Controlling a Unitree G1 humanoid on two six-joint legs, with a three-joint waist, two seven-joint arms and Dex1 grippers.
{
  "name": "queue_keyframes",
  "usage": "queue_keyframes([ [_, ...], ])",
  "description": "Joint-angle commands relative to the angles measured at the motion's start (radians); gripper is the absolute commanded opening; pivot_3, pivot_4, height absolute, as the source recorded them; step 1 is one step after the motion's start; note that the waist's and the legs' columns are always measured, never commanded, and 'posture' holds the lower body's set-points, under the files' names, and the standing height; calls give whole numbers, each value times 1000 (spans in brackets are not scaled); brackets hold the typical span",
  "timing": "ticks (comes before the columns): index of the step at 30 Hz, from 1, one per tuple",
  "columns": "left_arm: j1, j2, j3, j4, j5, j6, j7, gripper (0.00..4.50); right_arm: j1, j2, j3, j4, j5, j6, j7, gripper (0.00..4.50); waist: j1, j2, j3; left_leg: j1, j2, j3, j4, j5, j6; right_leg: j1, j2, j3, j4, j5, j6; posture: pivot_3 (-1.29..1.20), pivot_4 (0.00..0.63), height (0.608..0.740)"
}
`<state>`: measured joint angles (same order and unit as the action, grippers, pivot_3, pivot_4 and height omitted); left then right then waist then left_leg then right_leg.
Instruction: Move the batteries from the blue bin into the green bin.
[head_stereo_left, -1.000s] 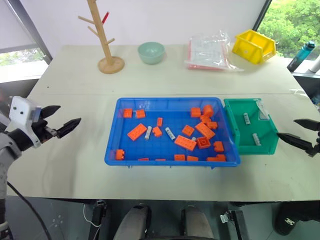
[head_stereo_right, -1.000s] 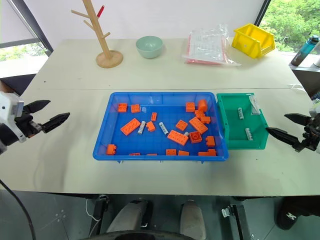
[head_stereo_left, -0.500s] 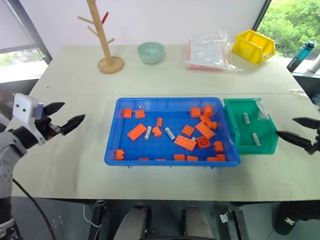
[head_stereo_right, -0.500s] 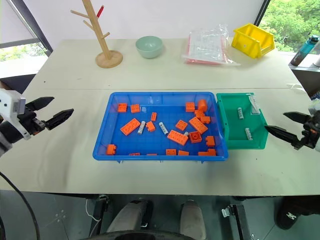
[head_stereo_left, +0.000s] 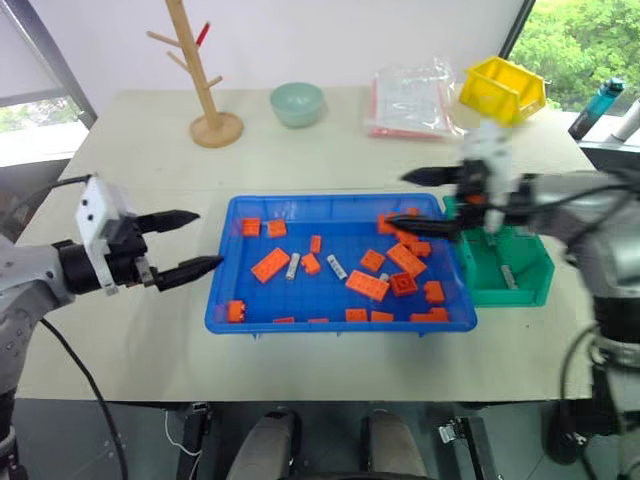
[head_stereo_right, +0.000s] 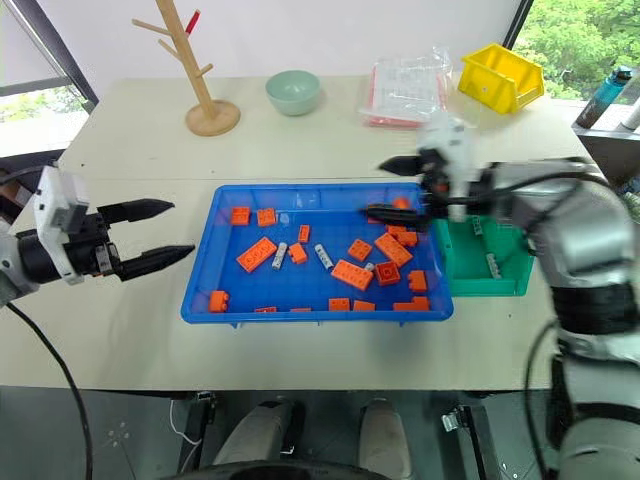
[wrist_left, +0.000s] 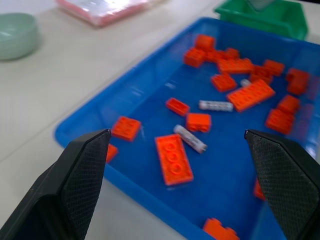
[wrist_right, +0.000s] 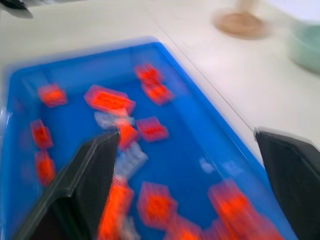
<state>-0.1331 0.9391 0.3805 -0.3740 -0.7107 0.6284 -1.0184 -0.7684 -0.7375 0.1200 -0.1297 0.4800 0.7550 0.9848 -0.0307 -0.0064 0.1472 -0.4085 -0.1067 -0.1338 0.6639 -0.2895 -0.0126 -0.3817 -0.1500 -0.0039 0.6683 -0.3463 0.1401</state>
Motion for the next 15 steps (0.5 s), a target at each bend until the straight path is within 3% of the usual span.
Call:
queue_keyframes([
  [1,-2,28,22,-29,-22,-1,-27,4500,-102,142,148,39,-78,17,-52,4423,-3,0,0,0,0,0,0,0,0,0,0,0,0,0,0,0,150,726],
  [8,33,51,31,-58,-33,2,-56,4500,-176,364,343,204,-213,-26,-75,4423,-15,0,0,-1,-2,-3,0,0,0,-1,0,-1,3,0,0,0,150,726],
  [15,38,33,32,-85,-44,11,-21,4500,-141,431,433,337,-323,-134,-43,4423,-18,0,0,-1,-3,-3,1,0,0,-6,0,0,14,0,0,0,150,726],
])
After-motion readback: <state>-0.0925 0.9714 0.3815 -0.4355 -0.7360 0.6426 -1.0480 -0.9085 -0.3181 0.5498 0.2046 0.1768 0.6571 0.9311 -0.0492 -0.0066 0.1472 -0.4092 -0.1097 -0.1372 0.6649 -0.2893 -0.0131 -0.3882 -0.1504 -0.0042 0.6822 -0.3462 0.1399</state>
